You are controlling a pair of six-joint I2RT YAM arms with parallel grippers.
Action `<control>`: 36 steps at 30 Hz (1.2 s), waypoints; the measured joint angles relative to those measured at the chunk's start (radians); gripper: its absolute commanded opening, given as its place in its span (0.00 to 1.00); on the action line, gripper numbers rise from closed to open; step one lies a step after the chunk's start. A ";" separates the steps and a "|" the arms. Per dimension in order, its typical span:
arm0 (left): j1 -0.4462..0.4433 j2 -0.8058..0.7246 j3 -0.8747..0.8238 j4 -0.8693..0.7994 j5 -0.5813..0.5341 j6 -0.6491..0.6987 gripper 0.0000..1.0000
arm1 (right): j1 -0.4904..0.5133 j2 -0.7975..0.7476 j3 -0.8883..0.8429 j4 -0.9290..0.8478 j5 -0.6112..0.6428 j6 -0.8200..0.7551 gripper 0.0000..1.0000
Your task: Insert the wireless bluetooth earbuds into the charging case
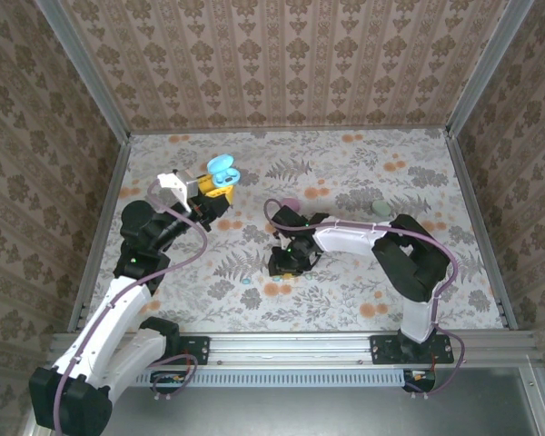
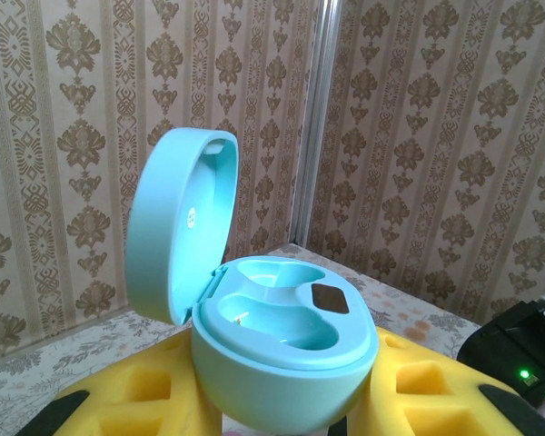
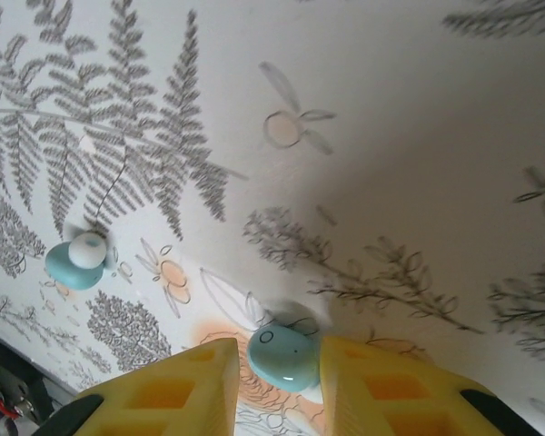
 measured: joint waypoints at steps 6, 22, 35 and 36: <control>-0.001 0.000 0.000 0.000 0.000 0.000 0.29 | 0.026 0.000 0.006 -0.020 0.008 -0.008 0.33; -0.006 0.000 0.000 0.000 0.000 0.000 0.29 | 0.092 0.089 0.158 -0.184 0.149 -0.127 0.41; -0.006 0.000 0.000 0.000 -0.004 0.000 0.29 | 0.090 0.092 0.172 -0.243 0.250 -0.121 0.33; -0.006 0.000 0.000 0.000 -0.004 0.000 0.29 | 0.087 0.089 0.165 -0.238 0.256 -0.104 0.33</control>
